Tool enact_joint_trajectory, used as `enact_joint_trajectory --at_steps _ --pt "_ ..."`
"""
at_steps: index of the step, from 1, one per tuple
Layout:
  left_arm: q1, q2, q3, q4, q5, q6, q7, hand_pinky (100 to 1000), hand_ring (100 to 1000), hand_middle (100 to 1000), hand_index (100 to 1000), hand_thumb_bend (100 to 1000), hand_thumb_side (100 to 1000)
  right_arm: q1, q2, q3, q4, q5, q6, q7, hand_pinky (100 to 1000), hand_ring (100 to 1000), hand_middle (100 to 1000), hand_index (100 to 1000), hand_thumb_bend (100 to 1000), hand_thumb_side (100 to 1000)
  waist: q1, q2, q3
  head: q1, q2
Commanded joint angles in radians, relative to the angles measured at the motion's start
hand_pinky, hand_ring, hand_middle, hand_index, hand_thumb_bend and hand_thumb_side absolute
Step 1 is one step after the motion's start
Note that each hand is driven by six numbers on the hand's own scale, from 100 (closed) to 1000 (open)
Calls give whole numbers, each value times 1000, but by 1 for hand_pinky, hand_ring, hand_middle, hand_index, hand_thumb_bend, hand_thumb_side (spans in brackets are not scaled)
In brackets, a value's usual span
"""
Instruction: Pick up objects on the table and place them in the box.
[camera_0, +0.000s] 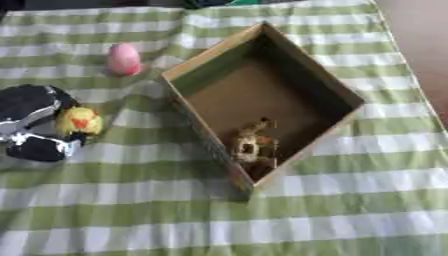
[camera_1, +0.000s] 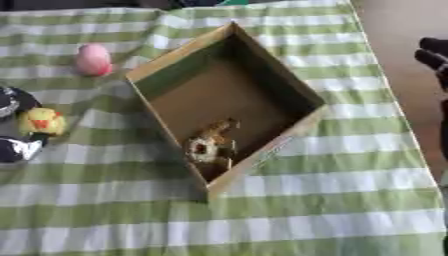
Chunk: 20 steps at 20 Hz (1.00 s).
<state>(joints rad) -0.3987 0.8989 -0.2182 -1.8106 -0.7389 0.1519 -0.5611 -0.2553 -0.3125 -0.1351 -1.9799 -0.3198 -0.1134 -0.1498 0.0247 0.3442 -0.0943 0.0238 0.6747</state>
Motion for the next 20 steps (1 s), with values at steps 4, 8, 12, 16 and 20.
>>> enact_joint_trajectory --at_steps 4,8,12,16,20 --pt "1 57 31 -43 -7 2 -11 354 651 612 745 100 415 -4 -16 -5 -20 1 2 0 768 724 526 770 100 1000 5 -27 4 -4 -11" --pt "-4 58 46 -75 10 10 13 299 592 556 695 100 248 -4 -15 -6 -20 1 4 -1 768 724 527 770 100 1000 6 -29 5 -8 -12" --pt "-32 57 66 -109 39 24 50 288 578 537 671 100 245 -3 -16 -5 -20 1 4 -2 769 725 527 770 100 1000 8 -34 5 -11 -8" --pt "-85 52 73 -137 63 29 64 287 578 530 658 100 244 -4 -19 -6 -20 1 4 -4 768 726 528 770 100 1000 9 -41 5 -20 9" --pt "-170 20 57 -154 73 18 55 289 581 527 651 100 244 -10 -23 -4 -20 -1 -1 -6 768 727 531 771 100 1000 7 -52 2 -41 22"
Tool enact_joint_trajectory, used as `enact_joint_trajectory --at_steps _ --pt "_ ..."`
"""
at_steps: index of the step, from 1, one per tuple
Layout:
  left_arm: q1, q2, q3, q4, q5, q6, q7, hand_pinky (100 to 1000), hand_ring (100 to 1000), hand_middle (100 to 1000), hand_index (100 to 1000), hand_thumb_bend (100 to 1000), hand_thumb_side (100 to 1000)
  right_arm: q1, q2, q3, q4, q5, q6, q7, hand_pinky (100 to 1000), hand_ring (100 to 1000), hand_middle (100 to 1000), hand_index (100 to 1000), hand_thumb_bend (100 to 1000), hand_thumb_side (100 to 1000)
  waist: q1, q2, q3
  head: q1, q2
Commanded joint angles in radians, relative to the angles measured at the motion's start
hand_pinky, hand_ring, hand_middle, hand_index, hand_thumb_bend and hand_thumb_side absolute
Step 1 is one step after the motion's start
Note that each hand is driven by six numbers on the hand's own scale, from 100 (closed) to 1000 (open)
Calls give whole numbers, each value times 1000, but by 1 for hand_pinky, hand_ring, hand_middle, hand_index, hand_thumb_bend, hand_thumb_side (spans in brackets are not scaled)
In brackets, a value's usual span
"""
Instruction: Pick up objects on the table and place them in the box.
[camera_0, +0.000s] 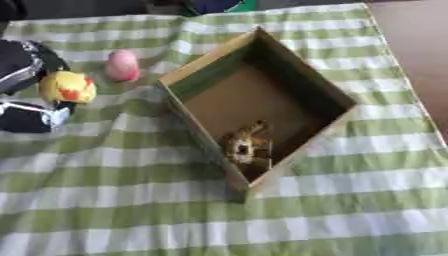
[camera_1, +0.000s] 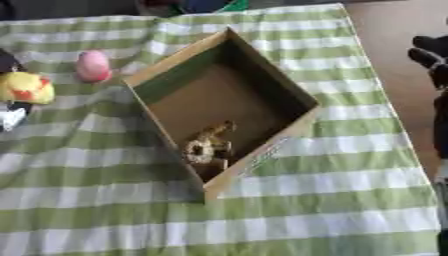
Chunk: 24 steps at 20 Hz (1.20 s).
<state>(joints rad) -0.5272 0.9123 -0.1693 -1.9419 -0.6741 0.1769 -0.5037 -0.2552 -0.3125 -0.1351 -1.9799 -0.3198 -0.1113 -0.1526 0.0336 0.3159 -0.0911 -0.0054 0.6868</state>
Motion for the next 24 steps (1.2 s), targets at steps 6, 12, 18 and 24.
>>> enact_joint_trajectory --at_steps 6,12,18,24 --pt "-189 -92 -32 -7 2 -36 -19 298 584 529 649 100 244 -20 -29 3 -20 -7 -6 -4 767 728 533 771 100 1000 -3 -40 -9 -9 14" --pt "-337 -200 -87 72 -7 -83 -59 304 586 527 644 100 245 -28 -31 5 -20 -13 -10 -5 766 728 534 771 100 1000 -2 -45 -15 8 7" --pt "-455 -299 -132 204 -43 -137 -97 306 588 527 639 100 244 -34 -34 2 -20 -13 -14 -12 765 728 535 771 100 1000 0 -45 -15 13 4" --pt "-507 -382 -139 307 -98 -156 -72 300 585 522 617 100 245 -56 -24 10 -20 -22 -19 -9 765 729 537 770 100 1000 -8 -36 -41 45 -11"
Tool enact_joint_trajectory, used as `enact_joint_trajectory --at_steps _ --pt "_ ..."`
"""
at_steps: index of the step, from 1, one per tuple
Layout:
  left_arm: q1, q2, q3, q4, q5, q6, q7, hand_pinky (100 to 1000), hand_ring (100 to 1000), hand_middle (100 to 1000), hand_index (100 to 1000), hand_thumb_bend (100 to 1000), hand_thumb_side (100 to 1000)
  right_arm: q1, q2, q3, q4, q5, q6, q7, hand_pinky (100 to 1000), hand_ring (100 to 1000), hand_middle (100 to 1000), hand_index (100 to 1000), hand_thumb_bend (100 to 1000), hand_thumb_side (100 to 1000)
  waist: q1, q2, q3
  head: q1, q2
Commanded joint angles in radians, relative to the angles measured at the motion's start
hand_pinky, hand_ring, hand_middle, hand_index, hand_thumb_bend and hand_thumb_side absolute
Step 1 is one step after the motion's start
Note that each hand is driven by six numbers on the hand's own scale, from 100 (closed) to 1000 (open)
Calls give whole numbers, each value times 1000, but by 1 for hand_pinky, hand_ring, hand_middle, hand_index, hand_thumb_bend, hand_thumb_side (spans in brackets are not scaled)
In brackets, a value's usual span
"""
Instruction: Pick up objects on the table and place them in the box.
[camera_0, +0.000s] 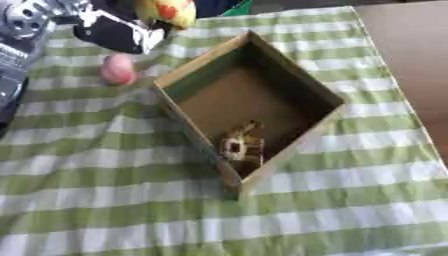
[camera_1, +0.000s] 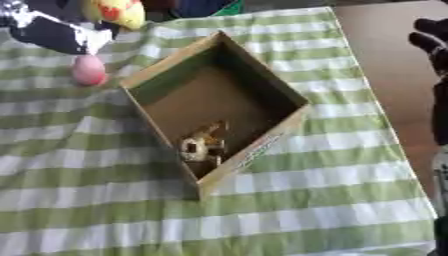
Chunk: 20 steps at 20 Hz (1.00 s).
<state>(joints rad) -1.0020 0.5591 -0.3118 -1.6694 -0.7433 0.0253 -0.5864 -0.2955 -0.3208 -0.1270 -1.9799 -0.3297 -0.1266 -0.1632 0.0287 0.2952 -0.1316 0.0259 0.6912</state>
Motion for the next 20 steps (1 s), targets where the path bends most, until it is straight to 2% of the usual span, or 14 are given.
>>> enact_joint_trajectory --at_steps 1,7,12,20 --pt "-39 -53 0 59 -44 -6 15 295 583 519 614 100 245 -17 -16 2 -20 -14 -4 2 766 729 537 770 100 1000 -3 -14 -2 16 -17" --pt "-63 -180 -28 210 -136 -28 46 291 582 519 613 100 244 -16 -15 -1 -20 -14 -4 1 766 728 535 770 100 1000 -1 -6 -1 17 -30" --pt "-72 -230 -48 318 -211 -78 70 290 582 520 614 100 244 -17 -12 0 -20 -13 -1 3 766 728 535 770 100 1000 1 1 -6 21 -33" --pt "-71 -292 -69 410 -336 -152 85 299 592 534 630 100 245 -22 -10 0 -20 -14 -2 3 766 728 535 770 100 1000 1 8 -14 29 -41"
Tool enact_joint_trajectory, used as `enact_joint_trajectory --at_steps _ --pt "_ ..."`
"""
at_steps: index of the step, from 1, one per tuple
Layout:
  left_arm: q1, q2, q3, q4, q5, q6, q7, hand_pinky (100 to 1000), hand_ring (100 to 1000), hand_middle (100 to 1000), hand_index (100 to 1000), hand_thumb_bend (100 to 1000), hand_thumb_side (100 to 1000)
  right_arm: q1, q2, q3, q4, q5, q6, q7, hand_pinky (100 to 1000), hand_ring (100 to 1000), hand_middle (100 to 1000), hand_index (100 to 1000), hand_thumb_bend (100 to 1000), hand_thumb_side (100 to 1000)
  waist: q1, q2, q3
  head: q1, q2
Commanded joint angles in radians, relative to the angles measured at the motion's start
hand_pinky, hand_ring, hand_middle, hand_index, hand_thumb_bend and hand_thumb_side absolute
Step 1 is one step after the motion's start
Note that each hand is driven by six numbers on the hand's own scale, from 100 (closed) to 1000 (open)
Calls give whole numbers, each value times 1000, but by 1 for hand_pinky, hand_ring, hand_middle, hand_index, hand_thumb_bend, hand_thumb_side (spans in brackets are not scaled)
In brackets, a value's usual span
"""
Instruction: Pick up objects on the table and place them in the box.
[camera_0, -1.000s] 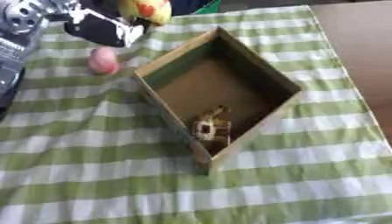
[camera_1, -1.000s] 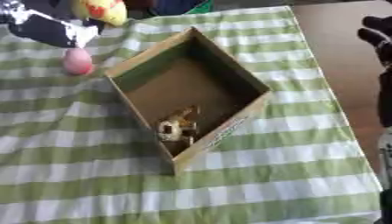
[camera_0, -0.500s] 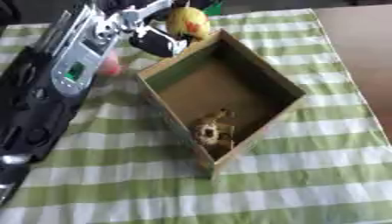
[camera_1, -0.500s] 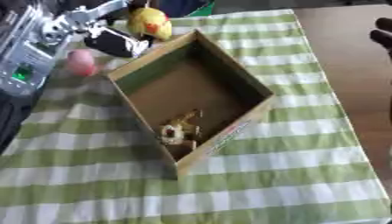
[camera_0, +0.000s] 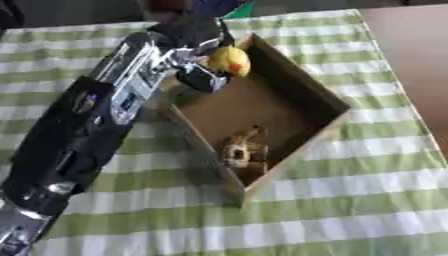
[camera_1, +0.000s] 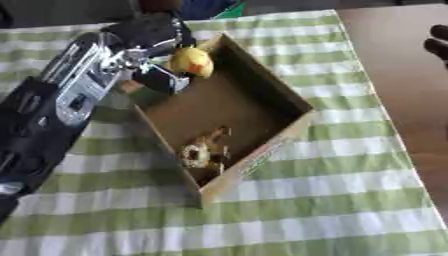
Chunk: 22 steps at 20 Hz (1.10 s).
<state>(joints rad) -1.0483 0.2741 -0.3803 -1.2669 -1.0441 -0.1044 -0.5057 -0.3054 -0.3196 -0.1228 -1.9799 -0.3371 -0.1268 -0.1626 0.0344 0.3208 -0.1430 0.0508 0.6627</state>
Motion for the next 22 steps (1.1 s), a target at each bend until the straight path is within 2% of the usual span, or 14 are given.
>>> enact_joint_trajectory --at_steps 1,4,6,9,11,12,13,14,15,16,17,19,20,22 --pt "-25 -13 -2 16 -50 -33 2 305 595 541 636 100 245 -12 -10 -4 -20 -7 -2 3 766 728 535 770 100 1000 -4 -17 -3 6 -13" --pt "-24 -27 -4 31 -88 -69 -11 341 628 580 659 100 248 -12 -9 -3 -20 -7 0 4 766 728 535 769 100 1000 -3 -16 -4 6 -13" --pt "-23 -30 -4 40 -105 -91 -26 361 655 608 682 100 293 -12 -8 -3 -20 -7 0 4 766 728 535 769 100 1000 -2 -15 -5 7 -13" --pt "-22 -32 -3 46 -126 -118 -48 422 730 688 764 100 424 -11 -7 -3 -20 -7 2 5 766 728 534 769 100 1000 0 -15 -5 6 -12" --pt "-22 -32 -1 45 -139 -129 -60 444 752 714 799 100 458 -10 -6 -2 -20 -7 3 5 766 728 534 769 100 1000 1 -15 -6 6 -11" --pt "-22 -31 0 44 -145 -132 -63 484 789 755 859 100 535 -10 -5 -2 -20 -7 3 5 766 728 534 769 100 1000 1 -15 -5 6 -12" --pt "-22 -31 2 43 -152 -133 -65 505 809 778 898 169 671 -10 -5 -2 -20 -7 3 6 766 728 534 769 100 1000 1 -15 -5 6 -12" --pt "-23 -31 3 41 -158 -133 -65 515 818 788 904 278 747 -9 -4 -2 -20 -7 4 6 766 728 534 769 100 1000 1 -15 -5 6 -13" --pt "-23 -31 4 39 -164 -133 -64 519 820 791 905 312 766 -9 -4 -1 -20 -7 5 7 766 728 534 769 100 1000 1 -14 -5 7 -13" --pt "-24 -30 5 35 -170 -132 -61 553 847 818 921 498 854 -9 -3 0 -20 -7 5 7 766 728 534 769 100 1000 1 -15 -5 7 -14" --pt "-25 -30 5 29 -179 -129 -55 566 858 829 929 607 900 -8 -3 0 -20 -8 6 7 766 728 534 769 100 1000 1 -15 -4 7 -15" --pt "-23 -27 4 19 -198 -119 -41 586 878 852 945 809 945 -7 -2 1 -20 -8 7 8 766 727 533 768 100 1000 2 -15 -4 6 -16" --pt "-22 -26 4 16 -208 -113 -33 592 884 860 949 862 949 -6 -2 0 -20 -8 8 8 766 728 533 768 100 1000 2 -14 -4 6 -16" --pt "-20 -27 4 16 -224 -103 -21 596 889 868 955 907 946 -6 -2 0 -20 -8 8 7 766 727 533 768 100 1000 2 -14 -5 6 -15"
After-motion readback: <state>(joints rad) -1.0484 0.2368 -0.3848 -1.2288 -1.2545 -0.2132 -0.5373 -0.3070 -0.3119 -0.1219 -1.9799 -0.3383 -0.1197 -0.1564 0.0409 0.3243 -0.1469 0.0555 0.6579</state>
